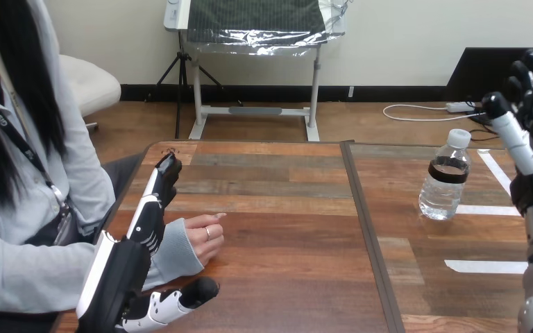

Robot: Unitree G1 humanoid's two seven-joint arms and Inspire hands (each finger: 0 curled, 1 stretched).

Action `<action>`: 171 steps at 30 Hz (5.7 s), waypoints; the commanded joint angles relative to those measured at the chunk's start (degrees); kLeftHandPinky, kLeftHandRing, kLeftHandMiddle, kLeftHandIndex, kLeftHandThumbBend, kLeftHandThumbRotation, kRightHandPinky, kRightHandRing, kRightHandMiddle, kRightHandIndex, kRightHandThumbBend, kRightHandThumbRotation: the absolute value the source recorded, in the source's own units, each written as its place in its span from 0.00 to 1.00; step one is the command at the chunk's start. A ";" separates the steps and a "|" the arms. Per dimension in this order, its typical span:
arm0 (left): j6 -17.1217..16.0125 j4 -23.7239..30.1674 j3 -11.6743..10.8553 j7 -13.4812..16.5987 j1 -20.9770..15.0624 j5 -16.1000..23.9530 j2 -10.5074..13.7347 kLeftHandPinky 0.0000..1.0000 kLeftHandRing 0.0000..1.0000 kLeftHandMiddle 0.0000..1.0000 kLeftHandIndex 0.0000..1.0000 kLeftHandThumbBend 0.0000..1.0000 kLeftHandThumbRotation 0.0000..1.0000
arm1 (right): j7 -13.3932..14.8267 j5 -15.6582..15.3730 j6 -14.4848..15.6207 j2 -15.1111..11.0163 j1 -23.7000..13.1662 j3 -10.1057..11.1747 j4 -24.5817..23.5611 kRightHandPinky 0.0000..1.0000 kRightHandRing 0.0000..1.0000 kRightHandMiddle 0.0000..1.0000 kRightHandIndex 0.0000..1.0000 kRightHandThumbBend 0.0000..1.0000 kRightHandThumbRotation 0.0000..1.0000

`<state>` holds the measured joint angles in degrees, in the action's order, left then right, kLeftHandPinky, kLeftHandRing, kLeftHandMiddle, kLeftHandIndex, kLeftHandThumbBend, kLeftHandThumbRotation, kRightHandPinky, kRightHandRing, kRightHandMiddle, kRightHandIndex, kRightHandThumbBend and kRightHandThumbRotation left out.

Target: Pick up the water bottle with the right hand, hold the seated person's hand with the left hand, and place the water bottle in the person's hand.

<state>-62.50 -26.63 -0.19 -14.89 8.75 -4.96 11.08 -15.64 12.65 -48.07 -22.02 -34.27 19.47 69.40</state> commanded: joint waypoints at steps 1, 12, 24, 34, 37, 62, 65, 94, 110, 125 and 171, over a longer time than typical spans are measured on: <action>-0.17 1.61 -0.28 -0.32 -2.84 -0.88 0.62 0.99 1.00 1.00 1.00 1.00 0.66 | 1.37 -0.34 1.05 -1.16 -5.92 0.72 0.74 0.98 1.00 0.99 1.00 1.00 0.58; -0.51 1.26 -0.58 -1.09 -3.03 -1.67 0.66 1.00 1.00 1.00 1.00 1.00 0.66 | 7.15 -3.95 4.87 -2.40 -7.75 -0.58 2.70 1.00 1.00 0.99 1.00 1.00 0.59; -0.52 1.35 -0.80 -1.65 -3.12 -2.08 0.55 1.00 1.00 1.00 1.00 1.00 0.66 | 12.92 -8.25 12.25 -3.36 -9.88 -2.20 4.72 1.00 1.00 0.99 1.00 1.00 0.56; -0.28 2.07 -1.15 -1.23 -2.80 -1.57 0.43 1.00 1.00 1.00 1.00 1.00 0.66 | 17.76 -12.87 18.02 -3.85 -11.23 -4.52 5.90 0.95 0.99 0.98 1.00 1.00 0.55; -0.50 2.16 -1.03 -1.47 -2.79 -1.80 0.54 1.00 1.00 1.00 1.00 1.00 0.66 | 18.42 -13.56 19.92 -3.80 -11.70 -4.69 6.21 0.92 0.97 0.97 1.00 1.00 0.55; -0.21 3.67 -0.74 -2.92 -1.24 -4.40 1.17 1.00 1.00 1.00 1.00 1.00 0.63 | 18.27 -16.02 28.38 -2.70 -12.86 -5.17 7.50 0.95 0.97 0.97 1.00 1.00 0.52; -0.08 4.07 -0.26 -3.97 -1.03 -6.00 1.24 1.00 1.00 1.00 1.00 1.00 0.61 | 18.80 -16.36 28.79 -2.57 -12.88 -5.39 7.58 0.94 0.97 0.97 1.00 1.00 0.52; 2.09 9.42 -0.82 -6.26 2.06 -7.92 0.75 1.00 1.00 1.00 1.00 1.00 0.57 | 19.13 -18.41 32.68 -1.88 -12.33 -6.17 8.17 0.88 0.93 0.97 1.00 1.00 0.50; 2.20 10.97 -1.40 -5.14 3.08 -6.05 0.24 1.00 1.00 1.00 1.00 1.00 0.58 | 18.86 -19.81 34.32 -1.55 -11.91 -6.89 8.39 0.92 0.96 0.99 1.00 1.00 0.50; 1.72 12.11 -1.46 -4.79 4.05 -5.32 0.18 1.00 1.00 1.00 1.00 1.00 0.58 | 20.60 -23.14 36.07 -1.32 -12.00 -9.03 8.50 0.92 0.95 0.99 1.00 1.00 0.54; -0.32 15.98 -1.67 -5.26 9.18 -5.36 2.44 0.94 1.00 1.00 1.00 1.00 0.56 | 22.09 -26.46 39.55 -0.13 -14.12 -10.70 8.78 0.88 0.95 1.00 1.00 1.00 0.59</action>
<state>-62.15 -13.33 -1.12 -20.41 19.71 -10.36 12.59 5.95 -13.47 -8.47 -22.42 -41.47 9.28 78.01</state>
